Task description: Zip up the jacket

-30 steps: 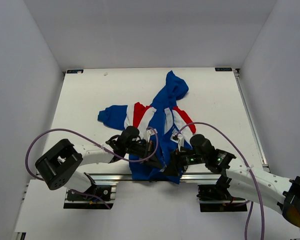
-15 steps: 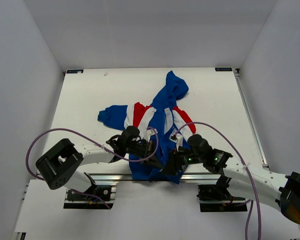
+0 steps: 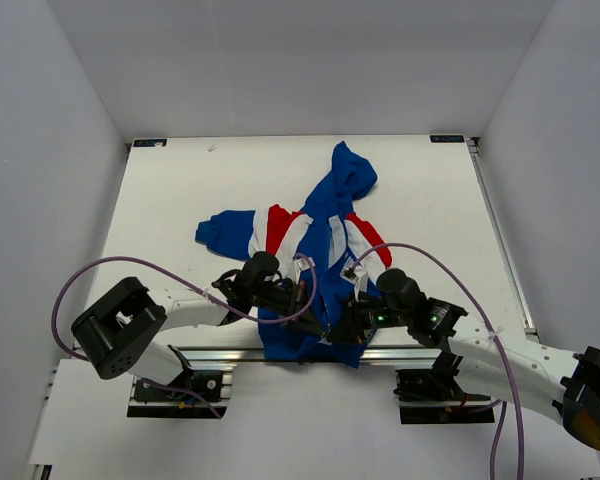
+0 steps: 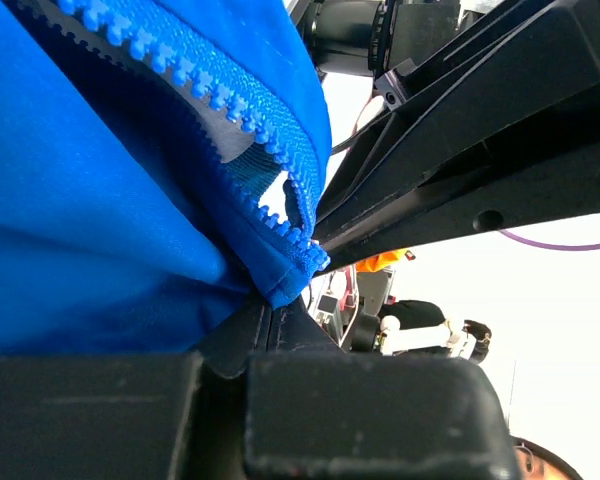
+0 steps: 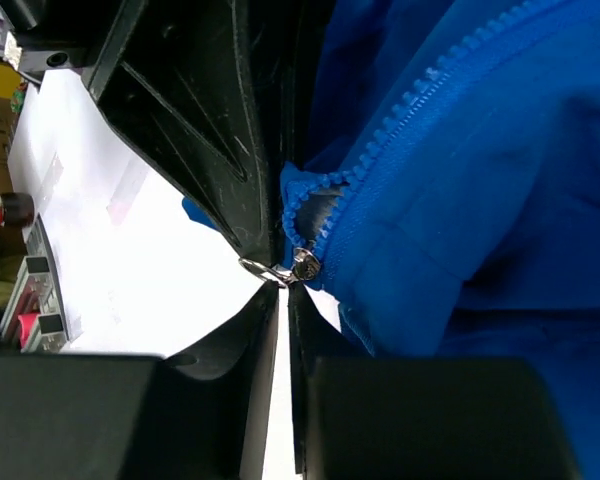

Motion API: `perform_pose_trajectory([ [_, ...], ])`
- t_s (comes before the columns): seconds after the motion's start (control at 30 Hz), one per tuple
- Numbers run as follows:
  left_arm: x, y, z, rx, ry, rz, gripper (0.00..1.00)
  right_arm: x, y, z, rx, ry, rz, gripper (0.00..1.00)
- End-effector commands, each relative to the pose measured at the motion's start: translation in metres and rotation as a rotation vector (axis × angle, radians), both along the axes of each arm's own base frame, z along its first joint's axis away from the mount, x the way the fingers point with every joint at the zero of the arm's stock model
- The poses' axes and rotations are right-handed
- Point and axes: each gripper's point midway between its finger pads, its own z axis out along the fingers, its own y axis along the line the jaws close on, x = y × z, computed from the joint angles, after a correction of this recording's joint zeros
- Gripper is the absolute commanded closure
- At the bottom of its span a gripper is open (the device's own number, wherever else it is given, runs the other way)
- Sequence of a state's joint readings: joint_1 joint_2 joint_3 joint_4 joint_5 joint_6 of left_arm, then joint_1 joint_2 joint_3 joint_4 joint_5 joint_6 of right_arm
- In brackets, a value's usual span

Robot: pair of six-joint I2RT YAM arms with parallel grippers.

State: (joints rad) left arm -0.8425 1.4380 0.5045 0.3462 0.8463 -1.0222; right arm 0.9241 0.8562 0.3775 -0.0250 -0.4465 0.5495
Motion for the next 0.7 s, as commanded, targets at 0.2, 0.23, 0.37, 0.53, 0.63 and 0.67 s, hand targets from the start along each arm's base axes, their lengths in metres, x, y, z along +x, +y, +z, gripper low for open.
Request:
perform_pose_trajectory([
  [0.2,0.005,-0.004,0.017,-0.023,-0.061,-0.014,1.00,0.004,0.002,0.012,0.014,-0.008,-0.028,1.00],
  [0.23,0.005,-0.004,0.016,-0.017,-0.058,-0.016,1.00,0.003,0.003,0.013,0.018,-0.006,-0.020,1.00],
  [0.37,0.005,-0.003,0.014,-0.004,-0.057,-0.021,1.00,0.003,0.008,0.025,0.047,-0.022,0.003,1.00],
  [0.53,0.005,-0.002,0.010,0.011,-0.058,-0.020,1.00,-0.001,0.011,0.042,0.097,-0.039,0.041,1.00],
  [0.63,0.005,-0.001,0.007,0.019,-0.058,-0.016,1.00,0.001,0.012,0.051,0.119,-0.054,0.028,1.00],
  [0.67,0.004,0.000,0.007,0.021,-0.056,-0.017,1.00,0.004,0.013,0.053,0.120,-0.062,0.014,1.00],
])
